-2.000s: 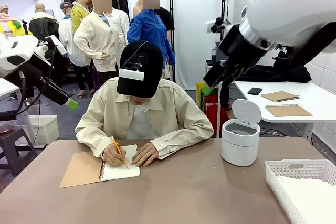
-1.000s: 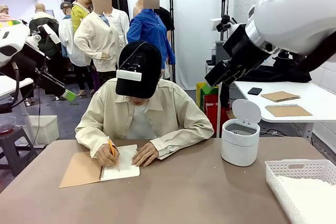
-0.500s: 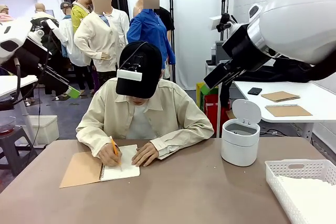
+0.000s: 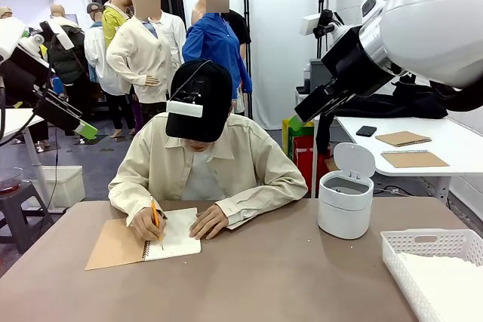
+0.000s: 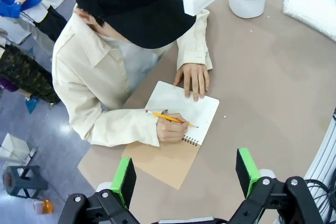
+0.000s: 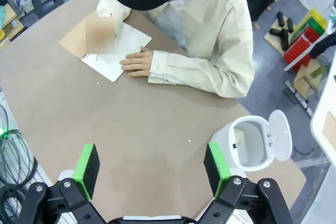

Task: Sort the paper based on its condition.
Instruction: If a person hands you a paper, place it in the Organizing basket , and if it's crumpled, put it in the Trash can.

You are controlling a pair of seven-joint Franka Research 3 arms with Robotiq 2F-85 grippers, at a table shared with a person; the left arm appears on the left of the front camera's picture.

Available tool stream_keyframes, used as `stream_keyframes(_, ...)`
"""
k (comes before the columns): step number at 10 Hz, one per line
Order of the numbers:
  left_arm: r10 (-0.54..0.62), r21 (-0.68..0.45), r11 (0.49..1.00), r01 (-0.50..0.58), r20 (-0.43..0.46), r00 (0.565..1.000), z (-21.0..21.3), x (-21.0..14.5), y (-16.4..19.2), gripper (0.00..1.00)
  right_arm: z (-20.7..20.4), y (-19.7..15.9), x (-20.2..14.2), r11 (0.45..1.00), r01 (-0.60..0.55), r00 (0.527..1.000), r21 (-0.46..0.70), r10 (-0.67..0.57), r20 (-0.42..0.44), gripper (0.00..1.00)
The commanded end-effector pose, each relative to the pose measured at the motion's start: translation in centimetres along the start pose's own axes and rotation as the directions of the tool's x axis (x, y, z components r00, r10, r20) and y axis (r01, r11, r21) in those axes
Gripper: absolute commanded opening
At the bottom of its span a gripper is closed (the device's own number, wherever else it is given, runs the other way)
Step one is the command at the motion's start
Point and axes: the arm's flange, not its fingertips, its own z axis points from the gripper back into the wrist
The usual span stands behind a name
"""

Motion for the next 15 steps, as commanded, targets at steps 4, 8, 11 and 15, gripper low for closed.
stream_keyframes(4,0.059,0.01,0.998,-0.059,0.002,0.998,0.17,-0.38,-0.03,1.0,0.05,-0.04,0.03,1.0,0.001,1.0,0.0,-0.001,0.001,1.0)
stream_keyframes(8,0.036,0.014,0.999,-0.036,-0.002,0.999,0.29,-0.27,0.32,1.0,0.05,-0.04,0.03,1.0,0.001,1.0,0.0,-0.001,0.001,1.0)
stream_keyframes(11,0.036,0.014,0.999,-0.036,-0.002,0.999,0.29,-0.27,0.32,1.0,0.16,0.05,-0.02,1.0,0.018,1.0,-0.01,-0.018,0.006,1.0)
stream_keyframes(15,0.036,0.014,0.999,-0.036,-0.002,0.999,0.29,-0.27,0.32,1.0,0.28,0.49,-0.08,0.997,0.057,0.998,-0.056,-0.055,0.023,1.0)
